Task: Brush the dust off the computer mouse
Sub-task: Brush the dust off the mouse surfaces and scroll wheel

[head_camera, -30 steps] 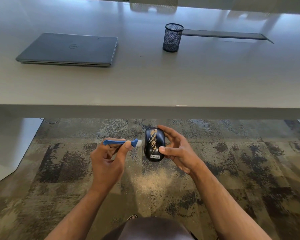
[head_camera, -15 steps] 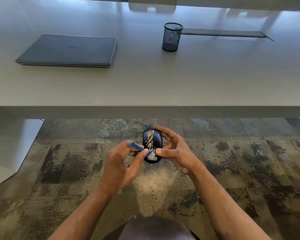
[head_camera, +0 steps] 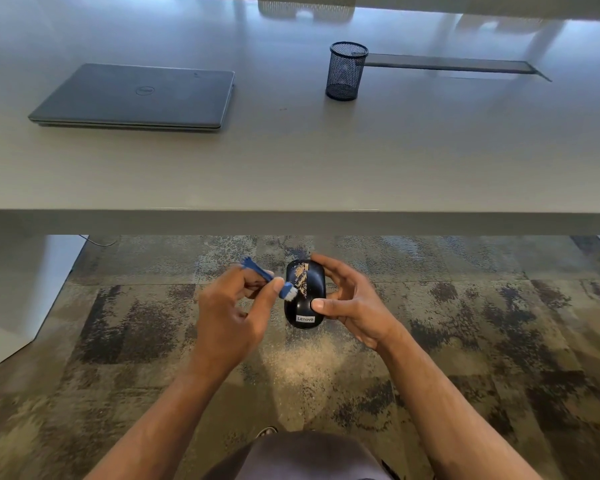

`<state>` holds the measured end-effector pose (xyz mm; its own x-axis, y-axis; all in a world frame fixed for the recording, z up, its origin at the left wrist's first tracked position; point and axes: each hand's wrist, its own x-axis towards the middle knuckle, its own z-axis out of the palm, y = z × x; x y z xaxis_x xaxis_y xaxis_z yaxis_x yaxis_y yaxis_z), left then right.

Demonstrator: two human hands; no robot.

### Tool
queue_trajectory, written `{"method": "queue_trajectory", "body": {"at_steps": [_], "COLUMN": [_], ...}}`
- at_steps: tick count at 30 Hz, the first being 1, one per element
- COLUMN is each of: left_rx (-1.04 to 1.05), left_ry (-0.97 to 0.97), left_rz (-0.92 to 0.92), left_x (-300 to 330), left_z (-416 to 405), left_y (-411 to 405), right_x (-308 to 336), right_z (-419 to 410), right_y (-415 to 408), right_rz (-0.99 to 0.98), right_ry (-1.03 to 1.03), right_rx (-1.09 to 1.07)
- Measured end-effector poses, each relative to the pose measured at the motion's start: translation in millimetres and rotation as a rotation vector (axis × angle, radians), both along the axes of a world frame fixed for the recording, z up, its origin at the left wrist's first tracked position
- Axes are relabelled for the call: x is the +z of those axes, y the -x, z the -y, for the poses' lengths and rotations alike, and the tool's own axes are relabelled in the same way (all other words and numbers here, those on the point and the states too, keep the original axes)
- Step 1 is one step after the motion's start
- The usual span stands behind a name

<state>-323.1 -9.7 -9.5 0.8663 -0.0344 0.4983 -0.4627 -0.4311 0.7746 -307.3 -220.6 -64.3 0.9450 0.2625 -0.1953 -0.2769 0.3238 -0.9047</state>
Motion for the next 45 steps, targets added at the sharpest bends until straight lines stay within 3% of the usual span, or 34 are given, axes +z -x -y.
{"method": "queue_trajectory", "body": {"at_steps": [6,16,22,32,45], "left_rx": [-0.142,-0.037,0.03,-0.203,-0.01], "left_ry": [-0.063,-0.076,0.047,0.102,0.061], "left_rz": [-0.005,0.029,-0.035,-0.053,-0.114], "left_x": [-8,-10,-9,-6,-14], "left_z": [11,7,1,14,10], "left_y": [3,-17,-21,-6,-25], "right_x": [3,-4,-4,3,0], "right_z": [-3,-1,3,3,1], "right_y": [0,5,4,1,8], "right_rz": [0.005,0.008,-0.004,0.015,0.021], "right_ry": [0.0,0.009,-0.002,-0.009,0.014], "right_rx": [0.004,0.033,0.045,0.067,0.081]}}
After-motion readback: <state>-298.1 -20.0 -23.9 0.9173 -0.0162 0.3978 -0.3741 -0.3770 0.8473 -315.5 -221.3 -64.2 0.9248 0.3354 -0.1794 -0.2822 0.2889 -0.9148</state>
